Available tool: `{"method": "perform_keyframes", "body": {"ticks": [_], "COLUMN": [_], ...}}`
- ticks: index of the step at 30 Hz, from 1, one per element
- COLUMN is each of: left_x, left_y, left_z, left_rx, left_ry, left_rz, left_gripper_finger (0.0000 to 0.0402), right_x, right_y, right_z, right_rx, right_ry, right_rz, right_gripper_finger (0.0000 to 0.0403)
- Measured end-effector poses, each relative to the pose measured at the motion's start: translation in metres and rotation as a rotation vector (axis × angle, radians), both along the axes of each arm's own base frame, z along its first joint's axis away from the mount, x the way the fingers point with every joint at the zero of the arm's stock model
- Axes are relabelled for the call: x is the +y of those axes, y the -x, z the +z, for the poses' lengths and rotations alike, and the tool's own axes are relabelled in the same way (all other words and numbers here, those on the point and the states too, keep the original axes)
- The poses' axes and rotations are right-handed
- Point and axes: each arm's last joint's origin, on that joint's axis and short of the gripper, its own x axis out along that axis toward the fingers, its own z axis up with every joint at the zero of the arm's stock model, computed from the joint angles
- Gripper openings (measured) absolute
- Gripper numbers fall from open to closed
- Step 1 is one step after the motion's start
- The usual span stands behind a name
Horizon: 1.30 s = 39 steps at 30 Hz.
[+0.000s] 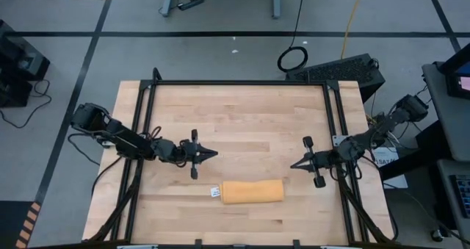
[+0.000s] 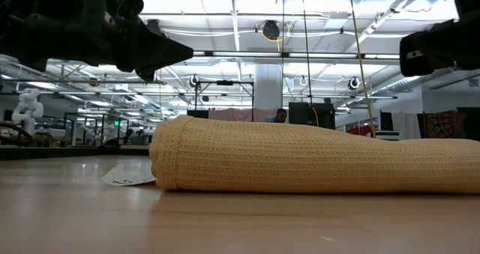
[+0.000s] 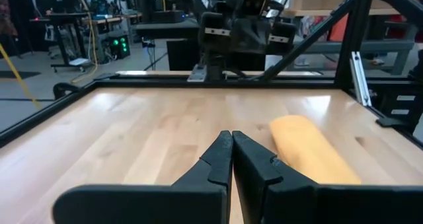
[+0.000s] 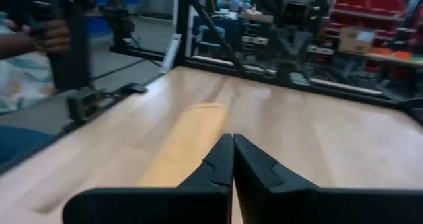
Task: Roll towel into tight, uniform cylinder
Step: Return to Home Position
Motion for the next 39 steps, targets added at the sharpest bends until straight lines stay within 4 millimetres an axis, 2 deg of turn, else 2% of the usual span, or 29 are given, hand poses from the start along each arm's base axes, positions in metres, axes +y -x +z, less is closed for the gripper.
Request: {"method": "perform_keyframes", "body": {"ticks": [8,19,30,39], "left_x": [0.006,0.016,0.018,0.022], "left_y": [0.025,0.062,0.072,0.084], "left_z": [-0.001,-0.01,-0.004,0.004], "left_rx": [-0.033,-0.055,-0.031,-0.031], "left_ry": [0.011,0.066,0.0,-0.019], "left_rz": [-0.015,-0.017,-0.019,-0.015], "left_gripper_finger": [0.0015,0.0015,0.0015,0.0015], "right_x": [-0.018,-0.025,-0.026,-0.031], "right_y": [-0.007,-0.01,-0.007,0.004], "right_z": [0.001,0.0,0.0,0.007], "right_rx": [-0.015,-0.006,0.009,-0.041], "right_ry": [0.036,0.026,0.035,0.006], "right_rz": [-0.12,-0.16,-0.163,-0.217], "right_gripper_finger": [0.0,0.0,0.0,0.0]}}
